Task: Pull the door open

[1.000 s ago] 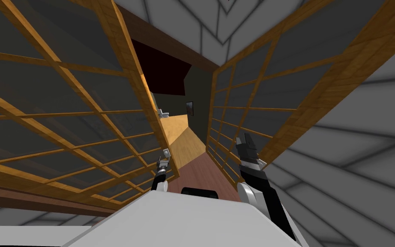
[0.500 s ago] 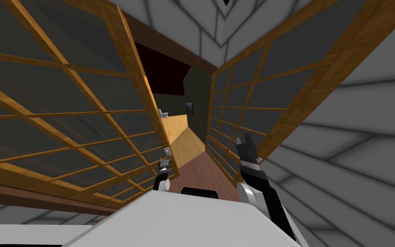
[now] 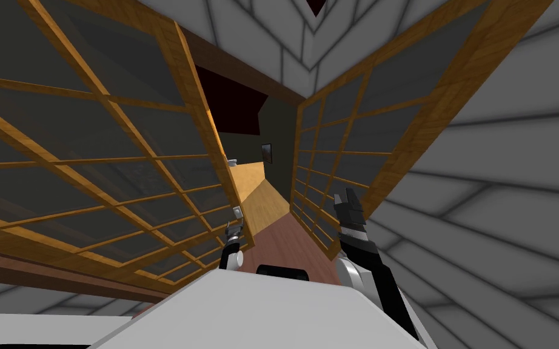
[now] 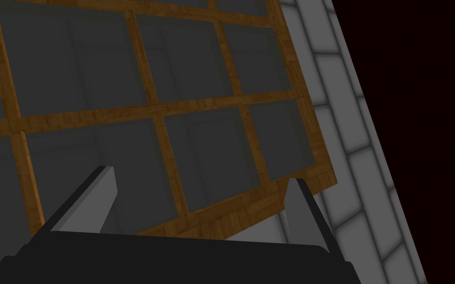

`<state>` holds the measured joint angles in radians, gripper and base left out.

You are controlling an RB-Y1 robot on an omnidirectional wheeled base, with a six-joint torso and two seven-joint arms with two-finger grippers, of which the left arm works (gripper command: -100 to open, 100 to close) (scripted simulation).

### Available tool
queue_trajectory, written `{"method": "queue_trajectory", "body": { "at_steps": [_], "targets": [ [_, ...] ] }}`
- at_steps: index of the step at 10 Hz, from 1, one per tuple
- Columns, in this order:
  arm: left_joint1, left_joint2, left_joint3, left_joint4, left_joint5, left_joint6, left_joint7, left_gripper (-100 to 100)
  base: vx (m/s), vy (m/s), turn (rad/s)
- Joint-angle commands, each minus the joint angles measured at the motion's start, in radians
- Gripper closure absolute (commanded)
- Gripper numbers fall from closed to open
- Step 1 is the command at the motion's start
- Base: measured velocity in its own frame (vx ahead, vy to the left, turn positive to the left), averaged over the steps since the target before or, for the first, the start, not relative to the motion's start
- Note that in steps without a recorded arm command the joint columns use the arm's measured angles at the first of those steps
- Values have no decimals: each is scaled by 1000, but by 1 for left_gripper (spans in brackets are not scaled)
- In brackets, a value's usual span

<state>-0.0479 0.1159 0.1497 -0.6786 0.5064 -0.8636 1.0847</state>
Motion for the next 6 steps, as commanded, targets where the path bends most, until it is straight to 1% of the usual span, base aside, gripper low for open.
{"method": "queue_trajectory", "body": {
  "at_steps": [1, 3, 6],
  "targets": [
    [-3, -3, -3, 1, 9, 0, 34, -100, -59, 3, -10],
    [-9, -12, -11, -4, 34, 1, 95, -100, -56, 11, -27],
    [-15, -22, -19, -9, 60, 3, 154, -100, -75, 12, -26]
  ]
}}
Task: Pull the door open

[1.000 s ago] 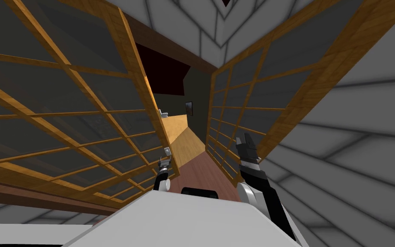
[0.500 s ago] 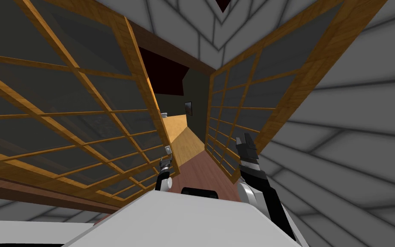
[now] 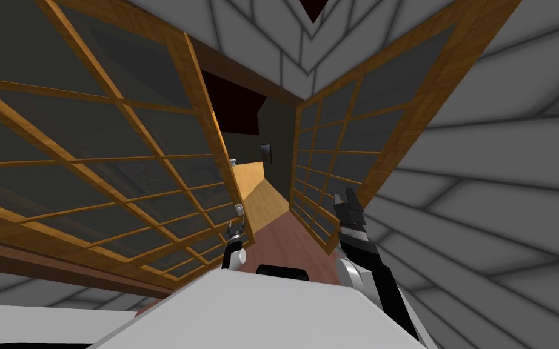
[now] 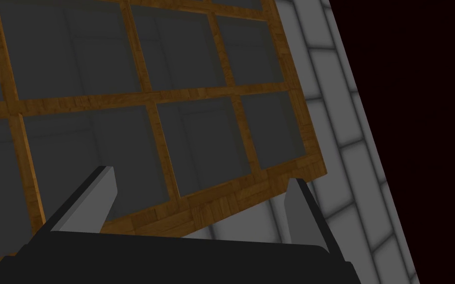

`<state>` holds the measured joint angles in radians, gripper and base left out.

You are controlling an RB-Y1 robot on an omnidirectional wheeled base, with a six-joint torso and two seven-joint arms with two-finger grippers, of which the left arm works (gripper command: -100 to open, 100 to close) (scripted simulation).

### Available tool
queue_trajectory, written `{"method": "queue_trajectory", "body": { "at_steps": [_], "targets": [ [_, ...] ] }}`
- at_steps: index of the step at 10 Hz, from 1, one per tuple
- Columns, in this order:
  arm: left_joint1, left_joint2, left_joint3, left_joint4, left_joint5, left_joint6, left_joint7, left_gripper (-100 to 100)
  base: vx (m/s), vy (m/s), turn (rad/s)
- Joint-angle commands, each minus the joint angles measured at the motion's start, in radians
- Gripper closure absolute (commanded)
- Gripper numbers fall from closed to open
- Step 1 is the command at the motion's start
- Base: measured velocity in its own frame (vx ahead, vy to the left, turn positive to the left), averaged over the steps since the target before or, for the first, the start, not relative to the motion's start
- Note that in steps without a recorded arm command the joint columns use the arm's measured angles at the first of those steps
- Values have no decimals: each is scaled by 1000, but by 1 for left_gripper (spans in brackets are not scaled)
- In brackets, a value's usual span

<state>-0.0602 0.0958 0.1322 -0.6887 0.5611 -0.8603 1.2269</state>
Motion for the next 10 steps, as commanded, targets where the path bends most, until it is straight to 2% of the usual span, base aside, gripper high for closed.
{"method": "queue_trajectory", "body": {
  "at_steps": [1, 2, 3, 4, 5, 6, 7, 9, 10],
  "targets": [
    [-5, -5, -4, 0, 14, 1, 31, -100, -74, -14, -20],
    [-3, -3, -3, 0, 8, 1, 17, -100, -32, -7, -3],
    [12, 26, -5, 6, 11, -2, 55, -100, 107, 1, -47],
    [16, 35, -6, 9, 11, -3, 66, -100, 172, 1, -42],
    [26, 55, -7, 13, 13, -5, 90, -100, 207, -20, -35],
    [31, 66, -8, 15, 13, -6, 103, -100, 174, -4, -24],
    [31, 66, -8, 15, 13, -6, 103, -100, 89, 17, -5],
    [54, 111, -11, 25, 16, -10, 155, -100, 114, 5, -46],
    [54, 111, -11, 25, 16, -10, 155, -100, 114, 11, -14]
  ]
}}
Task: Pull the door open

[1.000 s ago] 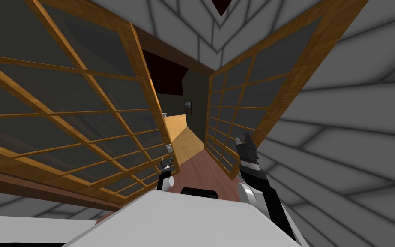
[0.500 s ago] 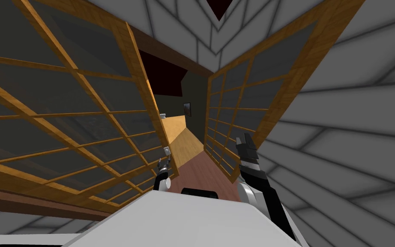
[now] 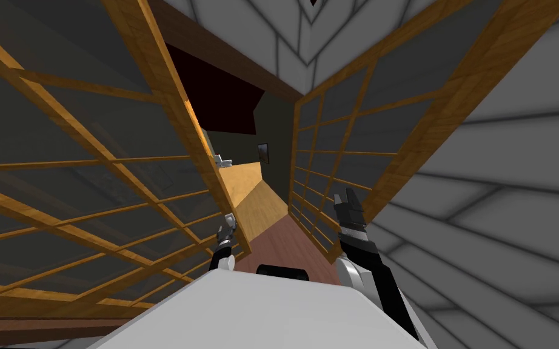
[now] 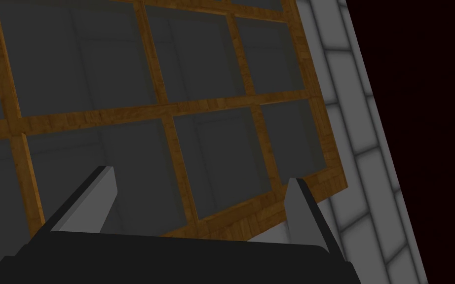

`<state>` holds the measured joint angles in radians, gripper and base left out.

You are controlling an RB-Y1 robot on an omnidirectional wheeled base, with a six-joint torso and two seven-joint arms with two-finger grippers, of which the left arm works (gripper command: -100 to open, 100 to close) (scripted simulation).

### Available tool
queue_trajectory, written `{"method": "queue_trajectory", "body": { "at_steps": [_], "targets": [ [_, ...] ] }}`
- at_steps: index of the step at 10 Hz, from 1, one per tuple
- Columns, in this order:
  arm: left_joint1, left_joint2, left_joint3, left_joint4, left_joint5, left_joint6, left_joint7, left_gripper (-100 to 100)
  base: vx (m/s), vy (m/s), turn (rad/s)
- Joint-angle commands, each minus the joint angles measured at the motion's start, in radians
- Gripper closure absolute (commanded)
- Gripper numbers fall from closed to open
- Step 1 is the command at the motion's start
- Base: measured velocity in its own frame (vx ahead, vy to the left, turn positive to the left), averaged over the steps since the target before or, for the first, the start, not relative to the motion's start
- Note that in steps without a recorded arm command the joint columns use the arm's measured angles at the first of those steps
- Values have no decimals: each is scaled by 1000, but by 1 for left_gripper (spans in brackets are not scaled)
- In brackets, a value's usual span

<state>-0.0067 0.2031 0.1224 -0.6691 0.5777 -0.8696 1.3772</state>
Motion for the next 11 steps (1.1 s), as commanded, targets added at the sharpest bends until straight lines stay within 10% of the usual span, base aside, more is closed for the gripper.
{"method": "queue_trajectory", "body": {
  "at_steps": [1, 5, 6, 11],
  "targets": [
    [11, 25, -3, 10, 1, -2, 29, -100, 99, -3, -26],
    [20, 57, -7, 30, 2, -9, 66, -100, 108, 9, -22],
    [20, 57, -7, 30, 2, -9, 66, 100, -8, -1, 4],
    [20, 57, -7, 30, 2, -9, 66, 100, -9, -1, -3]
  ]
}}
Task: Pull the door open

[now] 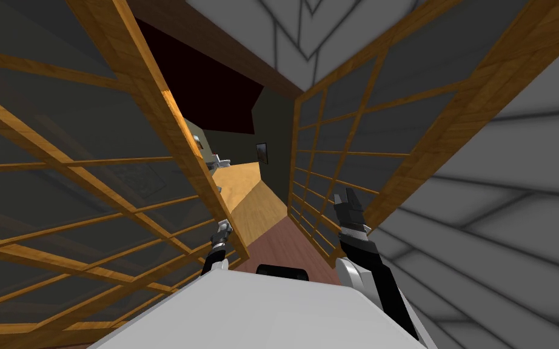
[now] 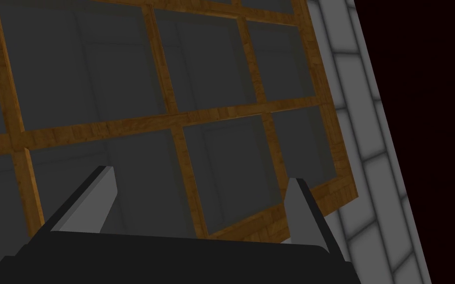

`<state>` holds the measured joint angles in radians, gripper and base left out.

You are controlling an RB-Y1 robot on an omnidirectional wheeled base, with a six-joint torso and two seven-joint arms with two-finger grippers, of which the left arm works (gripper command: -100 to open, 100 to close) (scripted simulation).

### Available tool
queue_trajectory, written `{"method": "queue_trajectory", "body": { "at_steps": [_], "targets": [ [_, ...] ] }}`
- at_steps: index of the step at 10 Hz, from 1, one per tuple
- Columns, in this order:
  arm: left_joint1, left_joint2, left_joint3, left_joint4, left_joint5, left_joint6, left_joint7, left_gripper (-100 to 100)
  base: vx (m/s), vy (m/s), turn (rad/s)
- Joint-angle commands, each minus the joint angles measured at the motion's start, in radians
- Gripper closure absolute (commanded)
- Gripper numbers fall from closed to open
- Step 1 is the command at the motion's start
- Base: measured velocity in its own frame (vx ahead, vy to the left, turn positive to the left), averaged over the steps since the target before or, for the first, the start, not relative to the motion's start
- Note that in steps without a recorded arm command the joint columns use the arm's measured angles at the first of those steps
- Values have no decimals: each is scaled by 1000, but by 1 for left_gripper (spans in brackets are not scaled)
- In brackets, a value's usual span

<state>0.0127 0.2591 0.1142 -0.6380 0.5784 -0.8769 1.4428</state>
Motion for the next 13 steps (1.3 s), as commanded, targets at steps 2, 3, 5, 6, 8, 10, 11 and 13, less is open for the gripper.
{"method": "queue_trajectory", "body": {
  "at_steps": [2, 3, 5, 6, 8, 10, 11, 13],
  "targets": [
    [2, 5, -25, -10, -15, 3, 18, 100, -168, -4, -69],
    [4, 7, -36, -14, -21, 5, 25, 100, -215, 23, -58],
    [6, 12, -59, -24, -35, 8, 42, 100, -213, 0, -63],
    [8, 15, -76, -31, -45, 10, 54, 100, -238, -3, -67],
    [10, 20, -98, -39, -57, 13, 70, 100, -223, 13, -73],
    [11, 20, -102, -46, -60, 18, 70, 100, -181, -28, -37],
    [19, 26, -127, -53, -74, 17, 87, 100, -150, -9, -56],
    [25, 33, -148, -61, -87, 14, 104, 100, -239, 17, -74]
  ]
}}
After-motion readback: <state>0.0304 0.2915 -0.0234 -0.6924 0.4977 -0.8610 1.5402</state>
